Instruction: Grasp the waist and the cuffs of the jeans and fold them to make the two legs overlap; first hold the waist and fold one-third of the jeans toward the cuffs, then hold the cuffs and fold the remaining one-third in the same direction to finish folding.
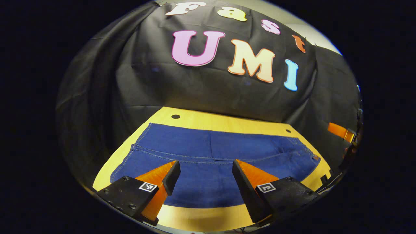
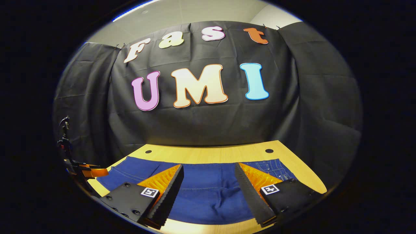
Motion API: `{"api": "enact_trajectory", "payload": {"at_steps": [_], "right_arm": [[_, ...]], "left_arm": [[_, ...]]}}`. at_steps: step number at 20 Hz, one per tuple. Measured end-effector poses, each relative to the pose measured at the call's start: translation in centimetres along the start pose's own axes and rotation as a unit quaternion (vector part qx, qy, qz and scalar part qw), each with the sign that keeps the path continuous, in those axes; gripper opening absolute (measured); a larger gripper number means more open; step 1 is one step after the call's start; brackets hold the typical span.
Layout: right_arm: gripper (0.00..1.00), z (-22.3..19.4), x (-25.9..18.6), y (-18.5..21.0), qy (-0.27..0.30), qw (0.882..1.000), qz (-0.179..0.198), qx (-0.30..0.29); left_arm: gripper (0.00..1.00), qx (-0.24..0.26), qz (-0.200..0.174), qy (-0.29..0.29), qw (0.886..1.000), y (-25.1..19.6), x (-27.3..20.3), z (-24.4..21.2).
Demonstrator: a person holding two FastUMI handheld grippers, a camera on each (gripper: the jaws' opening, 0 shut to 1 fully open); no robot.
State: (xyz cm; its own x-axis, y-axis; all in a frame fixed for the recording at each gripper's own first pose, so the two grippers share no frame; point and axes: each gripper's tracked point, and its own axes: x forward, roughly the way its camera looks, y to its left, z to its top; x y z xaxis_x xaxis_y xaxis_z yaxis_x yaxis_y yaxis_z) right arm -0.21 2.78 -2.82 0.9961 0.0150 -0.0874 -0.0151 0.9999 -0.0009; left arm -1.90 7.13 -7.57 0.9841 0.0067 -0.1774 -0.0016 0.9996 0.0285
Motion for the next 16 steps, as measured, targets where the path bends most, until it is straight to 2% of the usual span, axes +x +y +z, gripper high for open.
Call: {"api": "enact_trajectory", "payload": {"at_steps": [3, 6, 7, 11, 12, 13, 14, 15, 16], "right_arm": [[0.94, -1.2, -0.4, 0.2, 0.014, 1.000, -0.002, -0.016], [0.94, -2.6, -0.7, 0.7, 0.034, 0.999, 0.002, -0.019], [0.98, -3.5, -0.9, 1.0, 0.046, 0.999, 0.005, -0.015], [0.98, -6.0, -1.3, 1.5, 0.082, 0.997, 0.010, -0.008], [0.94, -6.4, -1.3, 1.6, 0.090, 0.996, 0.010, -0.009], [0.98, -6.8, -1.3, 1.4, 0.095, 0.995, 0.008, -0.011], [0.98, -7.1, -1.4, 1.3, 0.099, 0.995, 0.006, -0.014], [0.98, -7.4, -1.5, 1.3, 0.103, 0.995, 0.004, -0.016], [0.98, -7.6, -1.5, 1.1, 0.107, 0.994, 0.002, -0.017]], "left_arm": [[0.95, 0.052, -0.046, 0.042, 0.997, 0.8, 0.1, -2.3], [0.96, 0.121, -0.082, 0.083, 0.986, 1.9, 0.2, -3.9], [0.95, 0.149, -0.086, 0.095, 0.981, 2.8, 0.4, -4.4], [0.96, 0.229, -0.143, 0.154, 0.950, 4.4, -0.2, -7.5], [0.95, 0.242, -0.161, 0.172, 0.941, 4.6, -0.4, -8.3], [0.95, 0.256, -0.178, 0.193, 0.930, 5.0, -0.9, -9.3], [1.00, 0.273, -0.191, 0.210, 0.919, 5.3, -1.1, -10.1], [0.94, 0.290, -0.202, 0.226, 0.908, 5.7, -1.1, -10.9], [0.94, 0.306, -0.213, 0.241, 0.896, 5.9, -1.1, -11.5]]}}
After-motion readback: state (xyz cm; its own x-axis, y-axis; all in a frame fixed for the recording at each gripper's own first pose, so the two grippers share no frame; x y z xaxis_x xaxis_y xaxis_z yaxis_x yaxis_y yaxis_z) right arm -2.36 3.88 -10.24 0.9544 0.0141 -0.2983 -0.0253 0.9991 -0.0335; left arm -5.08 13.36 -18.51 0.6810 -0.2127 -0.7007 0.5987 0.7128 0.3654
